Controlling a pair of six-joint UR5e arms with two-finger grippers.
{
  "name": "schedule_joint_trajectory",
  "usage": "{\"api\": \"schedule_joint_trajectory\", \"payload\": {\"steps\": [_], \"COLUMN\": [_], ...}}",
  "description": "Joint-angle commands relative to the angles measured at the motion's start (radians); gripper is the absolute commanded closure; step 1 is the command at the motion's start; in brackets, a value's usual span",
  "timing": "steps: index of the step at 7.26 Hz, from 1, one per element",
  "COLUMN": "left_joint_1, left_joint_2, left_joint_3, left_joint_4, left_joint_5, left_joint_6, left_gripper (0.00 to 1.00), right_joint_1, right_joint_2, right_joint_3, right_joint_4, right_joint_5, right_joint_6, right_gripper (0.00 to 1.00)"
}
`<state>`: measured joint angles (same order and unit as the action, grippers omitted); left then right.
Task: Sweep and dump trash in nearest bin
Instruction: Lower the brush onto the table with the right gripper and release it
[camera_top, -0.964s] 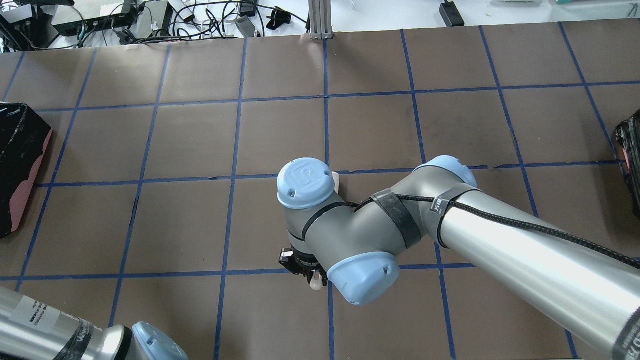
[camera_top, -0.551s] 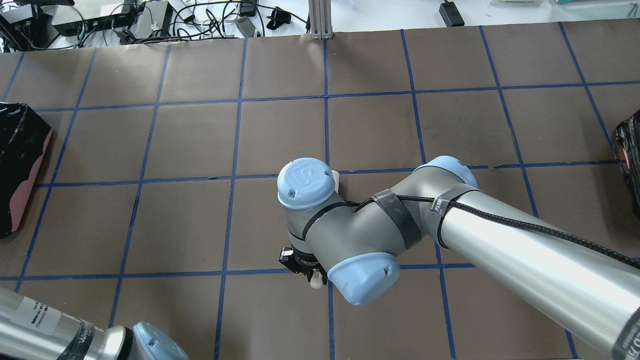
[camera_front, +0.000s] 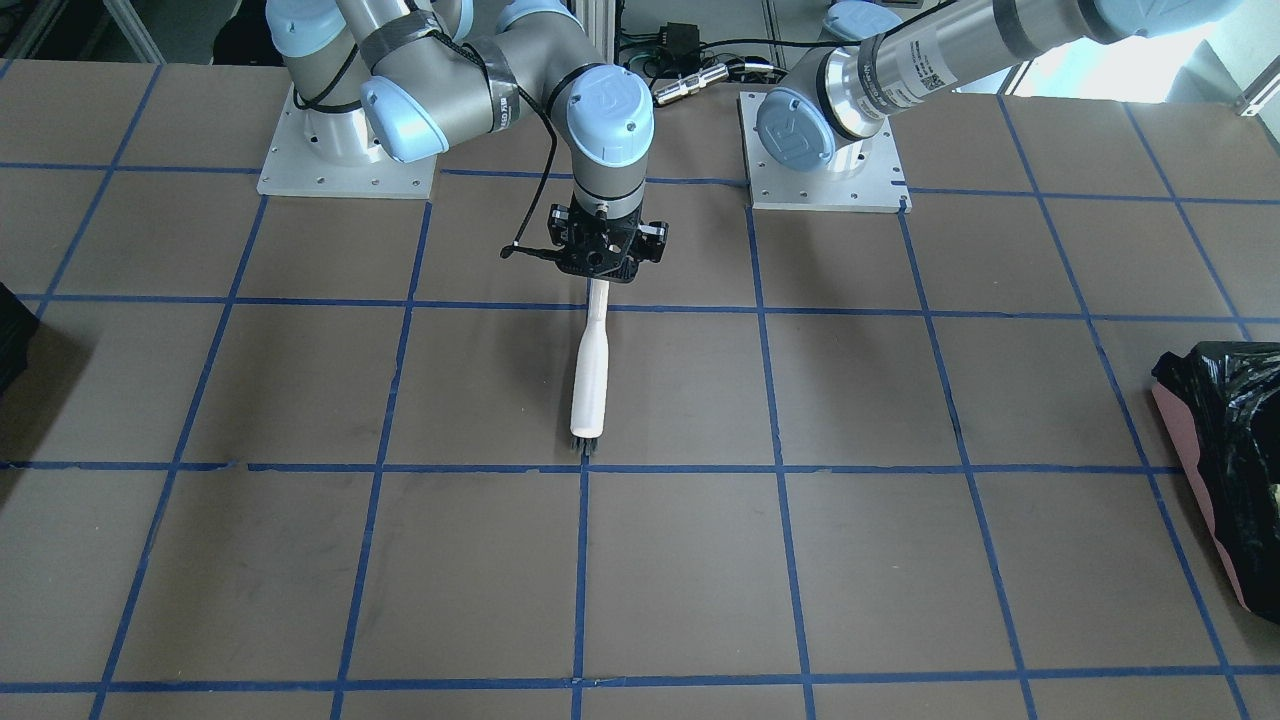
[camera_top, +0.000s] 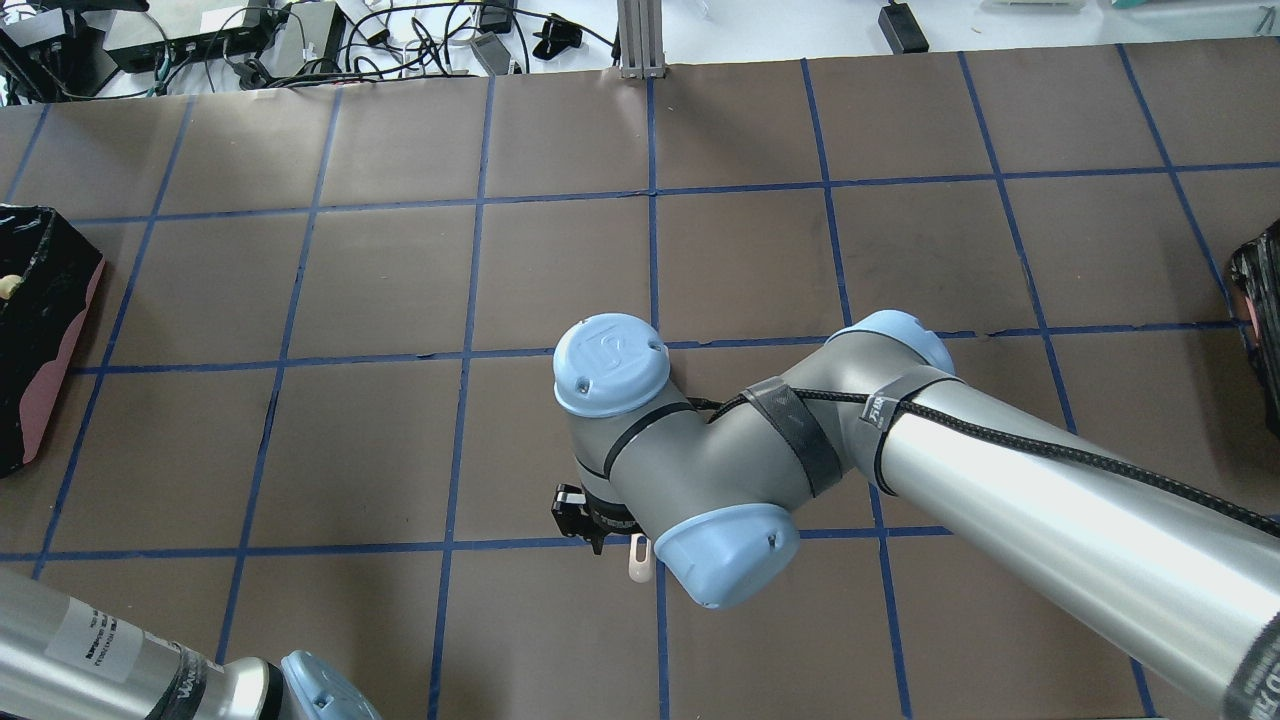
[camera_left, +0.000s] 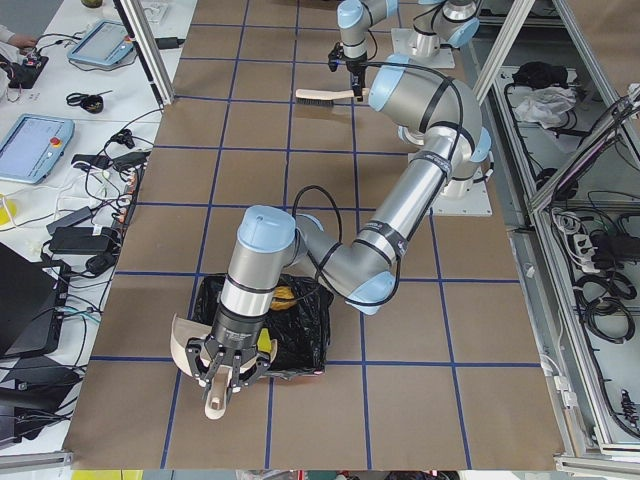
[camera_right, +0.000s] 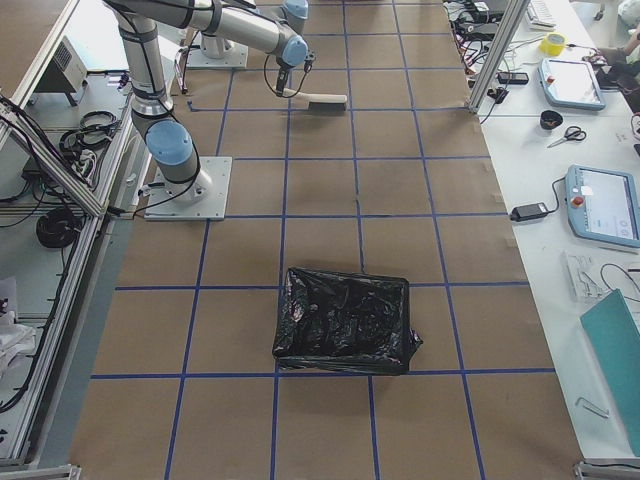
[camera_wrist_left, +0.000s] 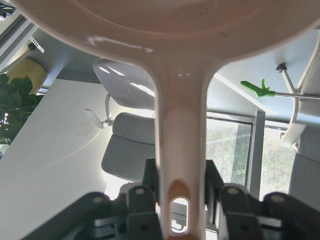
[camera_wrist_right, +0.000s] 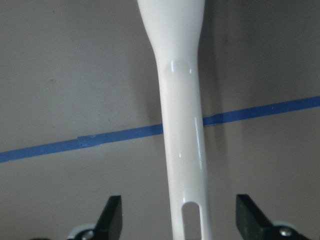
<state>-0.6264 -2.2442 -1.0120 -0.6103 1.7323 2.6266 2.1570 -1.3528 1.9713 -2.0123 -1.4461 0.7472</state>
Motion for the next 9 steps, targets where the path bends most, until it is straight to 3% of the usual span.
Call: {"api": "schedule_joint_trajectory", "payload": {"steps": [1,2,5,9], "left_joint_1": [-0.009,-0.009,-0.036,-0.101], "left_joint_2": [0.015,0.023,0.061,0.113], "left_joint_3": [-0.075,-0.088,-0.083,-0.083], "left_joint_4": [0.157,0.17,0.141,-0.104], "left_joint_5": [0.015,0.012,0.001,-0.158], "left_joint_6": [0.094,0.095,0.116,-0.078], "left_gripper": [1.0,1.0,1.0,1.0], "right_joint_1": [-0.015,-0.026,-0.083,-0.305], "right_joint_2": [-0.008,-0.022,-0.133,-0.238], "right_joint_3": [-0.041,-0.084,-0.21,-0.365], "right_joint_4": [0.012,0.021,0.177,0.383], "right_joint_5": [-0.049,-0.103,-0.105,-0.108], "right_joint_6": [-0.02,-0.072,-0.201,-0.475], "right_gripper": [0.0,0.0,0.0,0.0]}}
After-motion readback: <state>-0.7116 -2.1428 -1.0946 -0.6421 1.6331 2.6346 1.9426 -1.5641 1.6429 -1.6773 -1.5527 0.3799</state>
